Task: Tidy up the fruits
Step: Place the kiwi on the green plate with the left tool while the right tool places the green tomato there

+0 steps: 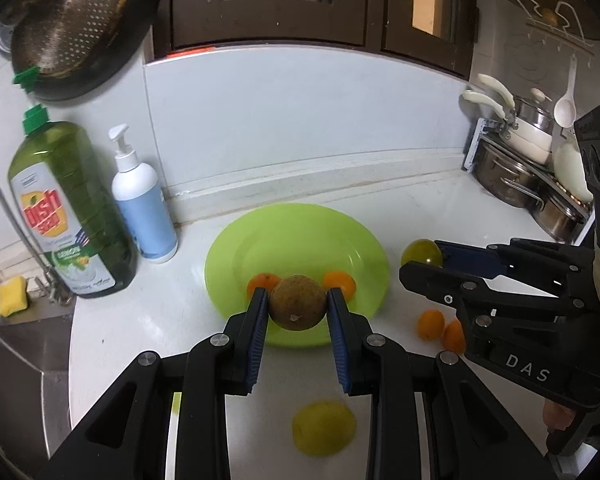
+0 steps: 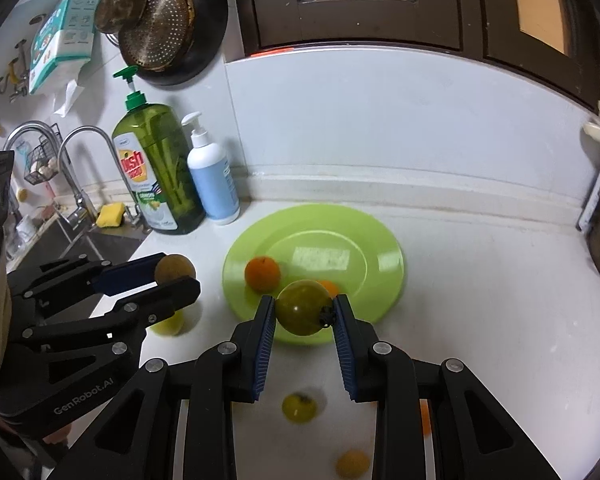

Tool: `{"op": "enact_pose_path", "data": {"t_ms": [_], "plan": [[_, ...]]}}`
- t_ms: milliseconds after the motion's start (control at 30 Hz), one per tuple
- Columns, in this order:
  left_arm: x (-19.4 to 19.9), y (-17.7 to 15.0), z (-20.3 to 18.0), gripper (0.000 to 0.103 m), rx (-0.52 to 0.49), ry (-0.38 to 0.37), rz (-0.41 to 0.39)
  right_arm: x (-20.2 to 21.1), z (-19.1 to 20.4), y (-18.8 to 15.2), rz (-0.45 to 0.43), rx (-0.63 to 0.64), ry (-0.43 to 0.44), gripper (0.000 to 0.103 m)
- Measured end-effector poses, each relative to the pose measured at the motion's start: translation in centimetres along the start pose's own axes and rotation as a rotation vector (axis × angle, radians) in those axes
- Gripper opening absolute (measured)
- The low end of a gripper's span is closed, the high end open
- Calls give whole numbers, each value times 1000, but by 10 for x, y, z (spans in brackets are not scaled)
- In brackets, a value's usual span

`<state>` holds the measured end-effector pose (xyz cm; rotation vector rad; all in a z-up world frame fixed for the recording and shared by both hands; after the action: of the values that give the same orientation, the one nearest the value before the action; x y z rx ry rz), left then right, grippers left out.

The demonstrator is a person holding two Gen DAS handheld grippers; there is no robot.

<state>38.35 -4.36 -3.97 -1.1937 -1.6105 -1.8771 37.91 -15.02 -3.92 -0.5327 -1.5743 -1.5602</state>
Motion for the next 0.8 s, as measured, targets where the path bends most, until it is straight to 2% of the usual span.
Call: {"op": "enact_pose_path", "data": {"t_ms": [367,533,800], "plan": [[-58,41,20,30,-14,-9,93,-59,-20,48,99,14,-4,30],[-90,53,34,30,-15,-4,156,-98,-32,55,201,-20,6,30],[-130,58,46,30,-6,-31,261,-131,-35,57,295,-22,11,30]]}}
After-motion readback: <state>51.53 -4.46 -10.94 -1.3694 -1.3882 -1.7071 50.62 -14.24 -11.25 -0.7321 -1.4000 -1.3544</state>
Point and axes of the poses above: each gripper's, at about its wrist camera, not at the fingertips, and x roughly against the way its jaws point, z to its left, y to its top, the point moved 6 cm from there along -x, roughly the way its jaws point, and after that the axes turned 11 degrees about z, right-handed, at the moved point
